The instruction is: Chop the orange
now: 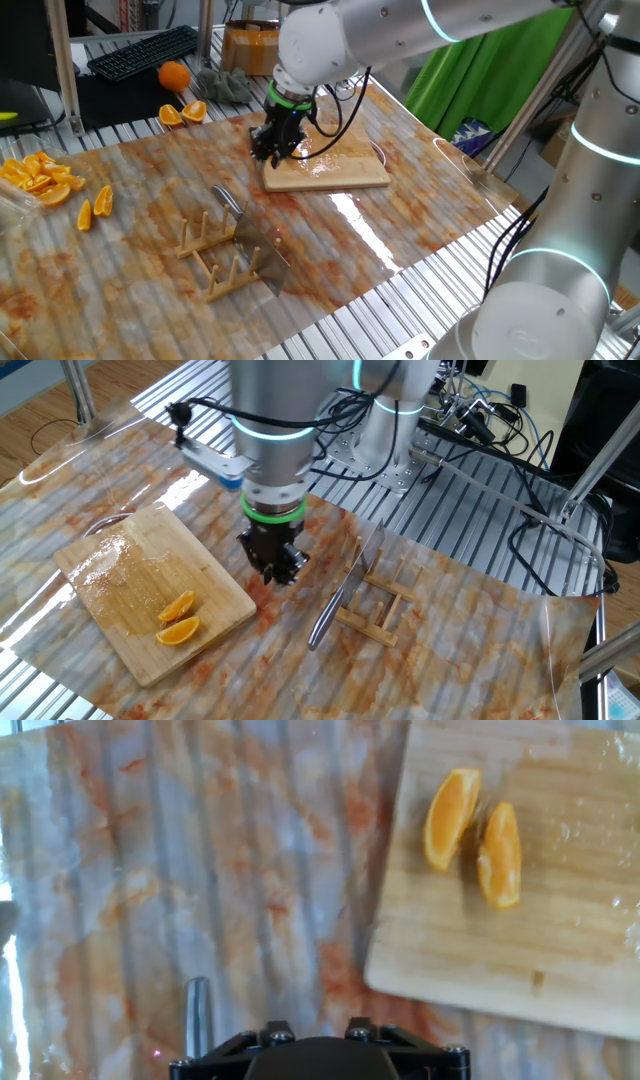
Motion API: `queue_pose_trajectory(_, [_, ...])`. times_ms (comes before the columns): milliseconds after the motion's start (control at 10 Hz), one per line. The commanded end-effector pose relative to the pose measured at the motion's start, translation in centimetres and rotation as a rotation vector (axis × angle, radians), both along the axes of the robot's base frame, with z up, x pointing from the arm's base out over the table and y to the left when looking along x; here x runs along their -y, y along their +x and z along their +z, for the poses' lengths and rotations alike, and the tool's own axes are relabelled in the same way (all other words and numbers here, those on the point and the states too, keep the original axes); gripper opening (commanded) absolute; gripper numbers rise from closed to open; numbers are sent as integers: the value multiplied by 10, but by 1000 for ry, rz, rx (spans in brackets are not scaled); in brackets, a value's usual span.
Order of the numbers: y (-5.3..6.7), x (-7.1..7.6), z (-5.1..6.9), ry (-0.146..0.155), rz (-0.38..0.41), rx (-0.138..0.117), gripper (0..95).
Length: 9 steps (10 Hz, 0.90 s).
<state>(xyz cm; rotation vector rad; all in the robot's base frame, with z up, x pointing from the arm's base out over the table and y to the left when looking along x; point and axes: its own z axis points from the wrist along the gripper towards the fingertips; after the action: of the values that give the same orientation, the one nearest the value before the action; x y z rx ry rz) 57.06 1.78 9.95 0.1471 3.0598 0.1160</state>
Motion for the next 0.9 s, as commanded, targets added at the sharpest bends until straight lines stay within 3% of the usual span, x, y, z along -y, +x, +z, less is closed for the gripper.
queue_pose_trajectory(100, [3, 0, 0, 3, -1, -1, 0])
queue_pose_trajectory(900, [12, 5, 2, 2, -43, -9, 0])
